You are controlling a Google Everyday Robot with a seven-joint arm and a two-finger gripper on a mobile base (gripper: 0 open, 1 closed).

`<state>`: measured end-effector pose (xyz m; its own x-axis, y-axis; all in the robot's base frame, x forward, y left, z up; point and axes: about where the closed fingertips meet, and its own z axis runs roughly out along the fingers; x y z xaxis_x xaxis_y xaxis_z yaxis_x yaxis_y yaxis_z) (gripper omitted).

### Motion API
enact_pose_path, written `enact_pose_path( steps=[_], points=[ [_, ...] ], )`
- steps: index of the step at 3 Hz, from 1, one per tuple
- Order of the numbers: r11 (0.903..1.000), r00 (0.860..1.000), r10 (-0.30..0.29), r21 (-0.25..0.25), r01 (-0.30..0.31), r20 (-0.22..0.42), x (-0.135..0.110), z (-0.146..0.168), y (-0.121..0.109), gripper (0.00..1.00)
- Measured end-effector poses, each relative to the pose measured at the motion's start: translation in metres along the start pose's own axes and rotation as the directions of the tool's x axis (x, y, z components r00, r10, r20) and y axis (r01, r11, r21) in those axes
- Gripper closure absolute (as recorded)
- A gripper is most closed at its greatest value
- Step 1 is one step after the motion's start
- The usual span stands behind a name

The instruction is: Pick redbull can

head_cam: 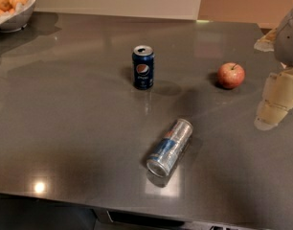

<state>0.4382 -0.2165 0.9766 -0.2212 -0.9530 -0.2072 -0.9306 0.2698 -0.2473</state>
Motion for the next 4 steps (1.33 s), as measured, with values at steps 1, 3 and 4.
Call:
enact_pose_path(
  steps=[1, 3, 4],
  points=[
    [1.0000, 1.000, 0.000, 0.000, 0.000, 0.000, 0.000, 0.000, 0.000, 0.00],
    [0.9380, 0.939, -0.323, -0.090, 0.335, 0.120, -0.065, 0.050, 0.020, 0.00],
    [0.8646, 0.869, -0.466, -0.123, 0.487, 0.165, -0.091, 0.077, 0.034, 0.00]
  ],
)
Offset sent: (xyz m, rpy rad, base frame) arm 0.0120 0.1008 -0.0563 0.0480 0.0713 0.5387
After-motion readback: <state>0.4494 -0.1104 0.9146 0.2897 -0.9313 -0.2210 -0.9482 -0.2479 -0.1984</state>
